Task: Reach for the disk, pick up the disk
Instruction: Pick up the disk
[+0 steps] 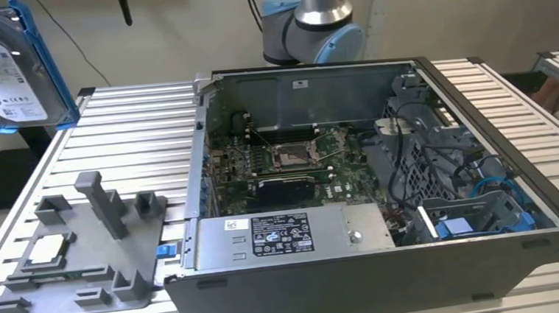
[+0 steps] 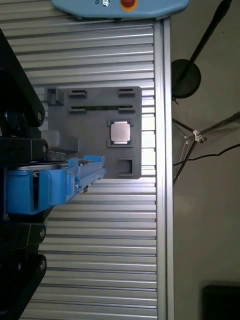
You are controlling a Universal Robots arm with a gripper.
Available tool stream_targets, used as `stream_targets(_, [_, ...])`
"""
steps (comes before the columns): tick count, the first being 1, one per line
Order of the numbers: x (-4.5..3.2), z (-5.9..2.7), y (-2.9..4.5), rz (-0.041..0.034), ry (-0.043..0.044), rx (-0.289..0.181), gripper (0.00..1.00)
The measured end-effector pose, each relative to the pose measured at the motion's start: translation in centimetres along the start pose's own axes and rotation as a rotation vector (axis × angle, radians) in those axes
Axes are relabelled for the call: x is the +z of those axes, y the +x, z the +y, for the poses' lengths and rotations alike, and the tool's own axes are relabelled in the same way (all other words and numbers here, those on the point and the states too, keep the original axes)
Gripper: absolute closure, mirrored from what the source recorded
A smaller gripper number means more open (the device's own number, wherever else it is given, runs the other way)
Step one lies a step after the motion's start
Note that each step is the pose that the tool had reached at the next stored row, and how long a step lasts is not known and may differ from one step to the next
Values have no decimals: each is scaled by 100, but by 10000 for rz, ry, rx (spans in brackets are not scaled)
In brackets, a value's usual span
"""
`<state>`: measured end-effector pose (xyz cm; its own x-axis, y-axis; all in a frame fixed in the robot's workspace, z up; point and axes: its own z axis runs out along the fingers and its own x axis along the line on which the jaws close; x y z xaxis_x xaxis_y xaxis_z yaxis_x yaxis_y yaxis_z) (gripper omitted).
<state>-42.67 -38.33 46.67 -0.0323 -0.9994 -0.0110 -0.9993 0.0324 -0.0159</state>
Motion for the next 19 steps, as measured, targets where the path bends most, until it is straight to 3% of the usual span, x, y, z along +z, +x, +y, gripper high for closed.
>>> stream_targets(19, [10,-592,-19,-1,1,0,100])
